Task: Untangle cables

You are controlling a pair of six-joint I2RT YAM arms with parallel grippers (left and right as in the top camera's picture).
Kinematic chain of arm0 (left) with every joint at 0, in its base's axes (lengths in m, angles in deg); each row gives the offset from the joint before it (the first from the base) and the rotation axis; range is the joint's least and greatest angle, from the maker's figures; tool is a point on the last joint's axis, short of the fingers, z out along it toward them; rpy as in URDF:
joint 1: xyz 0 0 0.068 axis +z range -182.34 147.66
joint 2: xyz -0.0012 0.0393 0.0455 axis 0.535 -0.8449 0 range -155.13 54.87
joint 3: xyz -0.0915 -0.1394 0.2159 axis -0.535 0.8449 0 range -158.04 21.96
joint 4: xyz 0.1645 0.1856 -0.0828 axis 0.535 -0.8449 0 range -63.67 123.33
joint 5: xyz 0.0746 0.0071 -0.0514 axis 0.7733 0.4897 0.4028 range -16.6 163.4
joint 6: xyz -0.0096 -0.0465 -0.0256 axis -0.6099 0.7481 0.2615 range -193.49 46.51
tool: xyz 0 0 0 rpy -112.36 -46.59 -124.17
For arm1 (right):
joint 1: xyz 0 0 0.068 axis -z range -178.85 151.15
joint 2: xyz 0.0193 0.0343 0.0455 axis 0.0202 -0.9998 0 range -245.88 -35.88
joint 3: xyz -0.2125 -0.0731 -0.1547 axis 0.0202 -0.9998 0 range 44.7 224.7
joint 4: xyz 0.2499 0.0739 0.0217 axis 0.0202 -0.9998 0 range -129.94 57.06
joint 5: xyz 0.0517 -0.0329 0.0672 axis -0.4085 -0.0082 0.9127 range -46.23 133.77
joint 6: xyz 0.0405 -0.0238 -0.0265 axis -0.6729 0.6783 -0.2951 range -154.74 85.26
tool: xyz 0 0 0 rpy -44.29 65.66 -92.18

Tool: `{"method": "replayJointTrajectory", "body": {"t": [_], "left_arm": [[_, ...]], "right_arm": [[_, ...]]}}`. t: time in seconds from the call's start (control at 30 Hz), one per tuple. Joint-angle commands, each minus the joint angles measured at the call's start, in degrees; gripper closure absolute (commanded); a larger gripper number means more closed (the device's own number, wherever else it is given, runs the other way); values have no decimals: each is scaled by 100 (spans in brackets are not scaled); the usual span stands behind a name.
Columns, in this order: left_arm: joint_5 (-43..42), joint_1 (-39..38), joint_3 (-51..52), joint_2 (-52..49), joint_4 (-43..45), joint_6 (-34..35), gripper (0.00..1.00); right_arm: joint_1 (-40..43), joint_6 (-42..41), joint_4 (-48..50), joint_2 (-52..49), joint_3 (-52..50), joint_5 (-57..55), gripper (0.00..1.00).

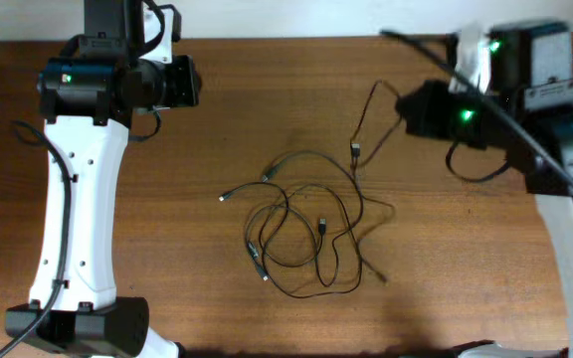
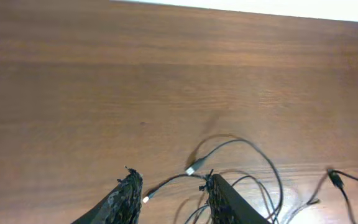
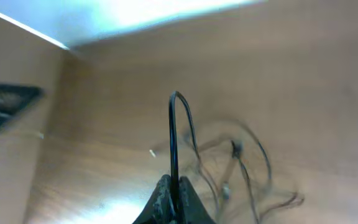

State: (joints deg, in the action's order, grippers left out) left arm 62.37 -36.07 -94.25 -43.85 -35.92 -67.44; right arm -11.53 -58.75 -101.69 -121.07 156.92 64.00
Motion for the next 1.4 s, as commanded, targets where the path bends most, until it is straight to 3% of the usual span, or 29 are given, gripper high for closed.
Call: {"method": "replayJointTrajectory", "body": {"t": [0.0, 0.17, 0.3, 0.43, 0.47, 0.5, 0.53, 0.63, 0.67, 0.8, 0.9, 1.0, 1.07, 1.27, 1.37], "left_arm": [[-343, -2, -9, -39, 59, -269, 62], [-728, -31, -9, -210, 63, -313, 61], [-767, -42, -9, -297, 66, -315, 61], [-772, -623, -9, -566, 157, -310, 61], [-769, -789, -9, -693, 245, -313, 61], [-772, -925, -9, -793, 337, -310, 60], [-778, -1095, -9, -896, 468, -310, 59], [-833, -1801, -9, -1362, 887, -308, 46], [-831, -2020, -9, -1561, 981, -308, 41], [-831, -2778, -9, -2339, 1231, -326, 31], [-817, -3322, -9, -2813, 1220, -1440, 18], [151, -3464, -9, -3209, 1397, -1600, 7], [208, -3464, -9, -3473, 1727, -1578, 2], [212, -3598, -9, -4083, 2833, -1578, 0], [216, -3598, -9, -4374, 3010, -1578, 6]], "right_arm": [[4, 24, -26, 79, 1290, 177, 96], [-9, 118, -671, -422, 1460, -142, 96], [-7, 284, -1602, -2273, 1451, -774, 96], [79, 282, -1722, -3917, 1451, -1123, 96], [122, 284, -1729, -4044, 1451, -1217, 85], [208, 393, -1749, -4087, 1451, -1209, 54], [354, 455, -1784, -4037, 1478, -1211, 29], [1158, 540, -2297, -3687, 2024, -1187, 18], [1486, 647, -2549, -3578, 2317, -1182, 2], [2267, 1032, -2857, -3442, 2470, -1126, 1], [2284, 1126, -2857, -3442, 2455, -1121, 1], [2282, 1163, -2857, -3442, 2455, -1121, 1], [2282, 1163, -2857, -3442, 2455, -1123, 1], [2282, 1163, -2857, -3442, 2455, -1123, 1], [2282, 1163, -2857, -3442, 2455, -1123, 1]]}}
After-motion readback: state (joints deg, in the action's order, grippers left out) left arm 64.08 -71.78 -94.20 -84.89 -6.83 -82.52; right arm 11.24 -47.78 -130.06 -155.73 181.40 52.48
